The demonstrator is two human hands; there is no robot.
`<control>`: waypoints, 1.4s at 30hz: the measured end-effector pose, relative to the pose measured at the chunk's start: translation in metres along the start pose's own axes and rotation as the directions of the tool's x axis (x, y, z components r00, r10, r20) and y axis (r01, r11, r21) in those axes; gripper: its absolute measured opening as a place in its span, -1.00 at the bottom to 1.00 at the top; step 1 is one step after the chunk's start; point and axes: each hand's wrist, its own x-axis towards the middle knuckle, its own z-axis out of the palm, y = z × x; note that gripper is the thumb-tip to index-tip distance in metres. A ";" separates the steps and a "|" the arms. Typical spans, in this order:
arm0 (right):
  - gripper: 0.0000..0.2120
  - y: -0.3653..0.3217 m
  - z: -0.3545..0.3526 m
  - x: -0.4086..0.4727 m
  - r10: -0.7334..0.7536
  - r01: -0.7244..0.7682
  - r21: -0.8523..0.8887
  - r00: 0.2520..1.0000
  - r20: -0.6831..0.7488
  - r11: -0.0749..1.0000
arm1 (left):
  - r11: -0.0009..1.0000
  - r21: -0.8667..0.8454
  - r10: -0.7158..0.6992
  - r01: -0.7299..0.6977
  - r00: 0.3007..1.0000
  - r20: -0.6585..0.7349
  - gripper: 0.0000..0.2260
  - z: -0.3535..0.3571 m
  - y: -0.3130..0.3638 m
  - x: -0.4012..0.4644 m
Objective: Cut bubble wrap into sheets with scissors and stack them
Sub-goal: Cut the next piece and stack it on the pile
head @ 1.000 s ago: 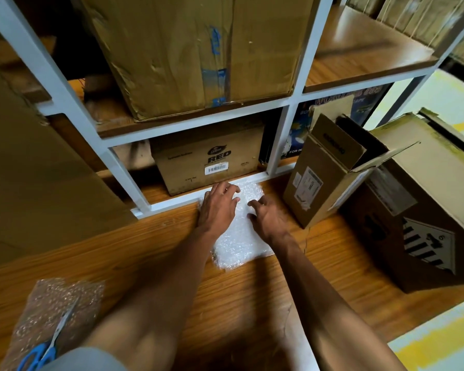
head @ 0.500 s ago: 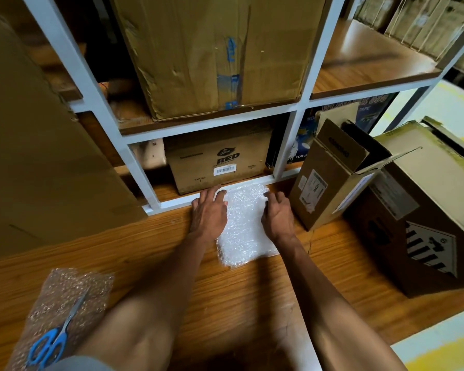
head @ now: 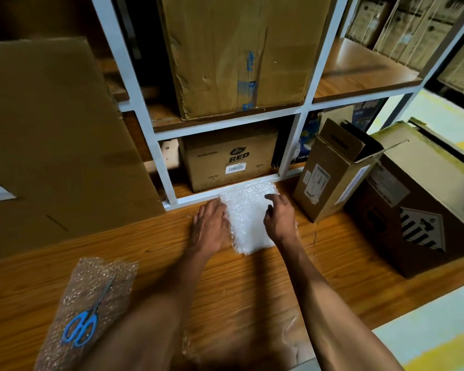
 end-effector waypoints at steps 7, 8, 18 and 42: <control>-0.70 -0.053 0.045 -0.055 -0.158 0.164 -0.063 0.982 0.100 0.984 | 0.997 -0.040 -0.066 0.063 0.996 -0.059 -0.70 -0.024 -0.054 -0.040; -0.71 -0.062 0.053 -0.064 -0.172 0.180 -0.055 0.976 0.134 0.982 | 0.997 -0.043 -0.074 0.071 0.995 -0.065 -0.70 -0.028 -0.064 -0.046; -0.75 -0.155 0.148 -0.143 -0.291 0.286 0.095 0.797 0.529 0.954 | 0.957 0.001 -0.289 0.291 0.950 -0.119 -0.78 -0.057 -0.199 -0.140; -0.55 -0.221 0.227 -0.231 -0.443 0.607 -0.008 0.587 0.677 0.794 | 0.559 -0.324 -0.776 0.763 0.619 0.118 -0.90 -0.097 -0.340 -0.191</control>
